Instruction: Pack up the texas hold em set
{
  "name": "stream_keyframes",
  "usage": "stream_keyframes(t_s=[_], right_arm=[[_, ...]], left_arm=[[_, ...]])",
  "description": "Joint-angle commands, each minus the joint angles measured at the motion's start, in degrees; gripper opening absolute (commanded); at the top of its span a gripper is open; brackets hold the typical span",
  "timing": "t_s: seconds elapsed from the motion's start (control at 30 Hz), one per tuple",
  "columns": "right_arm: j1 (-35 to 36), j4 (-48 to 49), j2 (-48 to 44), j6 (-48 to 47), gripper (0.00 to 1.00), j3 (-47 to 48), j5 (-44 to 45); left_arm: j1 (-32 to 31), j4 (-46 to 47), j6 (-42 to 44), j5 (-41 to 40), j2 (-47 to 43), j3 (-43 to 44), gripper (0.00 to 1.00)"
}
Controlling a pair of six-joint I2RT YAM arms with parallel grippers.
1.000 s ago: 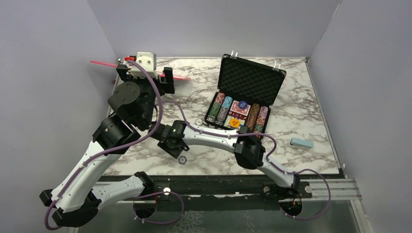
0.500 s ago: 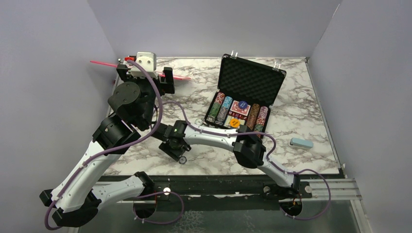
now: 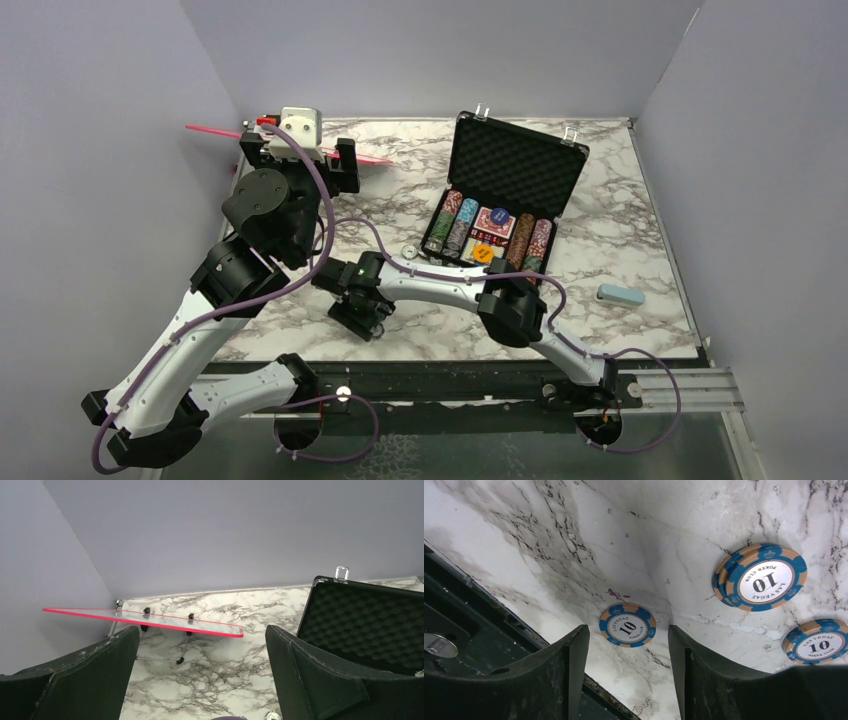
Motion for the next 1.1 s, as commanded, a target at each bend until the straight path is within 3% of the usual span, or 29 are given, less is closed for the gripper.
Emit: stream_keyframes(t_s=[0.0, 0.2, 0.5, 1.07], right_arm=[[0.48, 0.34, 1.27, -1.36, 0.62, 1.68, -3.3], [0.66, -0.94, 2.9, -1.29, 0.59, 1.93, -1.51], [0.72, -2.93, 4.88, 0.92, 0.41, 2.08, 2.34], [-0.43, -2.82, -1.22, 2.58, 0.46, 9.7, 11.96]], left_arm=[[-0.03, 1.15, 0.79, -0.29, -0.89, -0.3, 0.99], [0.0, 1.25, 1.16, -0.35, -1.04, -0.48, 0.99], [-0.02, 1.46, 1.31, -0.39, -1.28, -1.12, 0.99], [-0.03, 1.57, 0.72, -0.39, -1.29, -0.48, 0.99]])
